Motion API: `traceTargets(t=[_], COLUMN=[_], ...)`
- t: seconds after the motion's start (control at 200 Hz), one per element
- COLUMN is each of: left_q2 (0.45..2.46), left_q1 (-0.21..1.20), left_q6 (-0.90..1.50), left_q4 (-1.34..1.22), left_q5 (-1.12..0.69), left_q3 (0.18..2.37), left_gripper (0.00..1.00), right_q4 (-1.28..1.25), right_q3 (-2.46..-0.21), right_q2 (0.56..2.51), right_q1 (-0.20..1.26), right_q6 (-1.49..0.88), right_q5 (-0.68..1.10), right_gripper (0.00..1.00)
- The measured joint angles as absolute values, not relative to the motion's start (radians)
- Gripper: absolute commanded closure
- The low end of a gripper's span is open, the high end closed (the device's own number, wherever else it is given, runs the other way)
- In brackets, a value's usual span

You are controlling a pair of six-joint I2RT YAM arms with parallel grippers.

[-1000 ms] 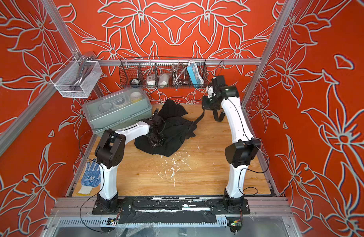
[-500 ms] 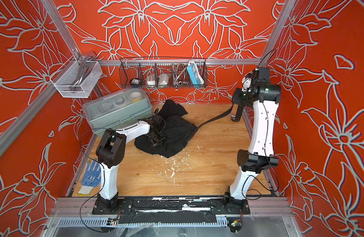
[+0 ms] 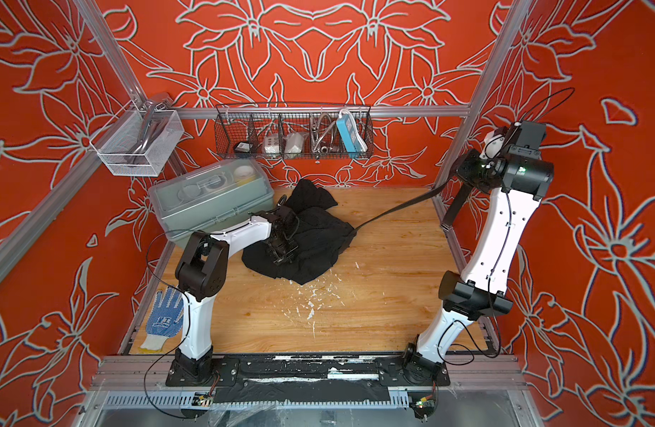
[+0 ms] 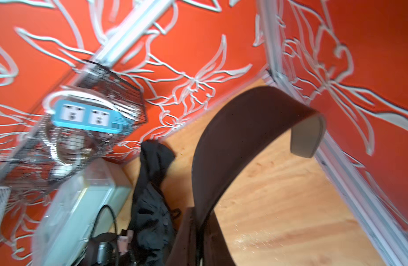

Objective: Remove the belt from the trousers
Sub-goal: Remove the belt from the trousers, then place the belt at the center of the board.

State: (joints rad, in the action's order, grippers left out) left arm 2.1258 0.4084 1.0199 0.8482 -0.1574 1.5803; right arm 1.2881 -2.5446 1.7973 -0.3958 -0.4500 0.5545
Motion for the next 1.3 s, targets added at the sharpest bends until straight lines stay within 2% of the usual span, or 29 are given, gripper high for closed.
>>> traceTargets(t=[0.18, 0.43, 0.58, 0.766, 1.101, 1.301], left_q2=[2.13, 2.134, 2.135, 2.137, 2.138, 2.148], left_q1=[0.414, 0.414, 0.414, 0.414, 0.412, 0.405], left_q6=[1.041, 1.048, 1.049, 1.049, 1.034, 0.994], left_q4=[0.859, 0.879, 0.889, 0.892, 0.892, 0.908], left_q5=[-0.144, -0.127, -0.117, -0.115, -0.123, -0.14], left_q3=[1.589, 1.598, 1.602, 1.604, 1.604, 1.621], left_gripper=[1.0, 1.0, 1.0, 1.0, 1.0, 1.0], right_q4=[1.139, 1.04, 0.941, 0.81, 0.76, 0.6], right_q3=[-2.473, -2.599, -2.587, -2.328, -2.049, -1.717], right_q2=[1.703, 1.662, 1.63, 1.565, 1.623, 1.629], right_q1=[-0.433, -0.513, -0.527, -0.48, -0.287, -0.175], right_q6=[-0.532, -0.549, -0.612, -0.69, -0.682, -0.683], right_q5=[0.582, 0.55, 0.558, 0.634, 0.67, 0.7], right_gripper=[1.0, 1.0, 1.0, 1.0, 1.0, 1.0])
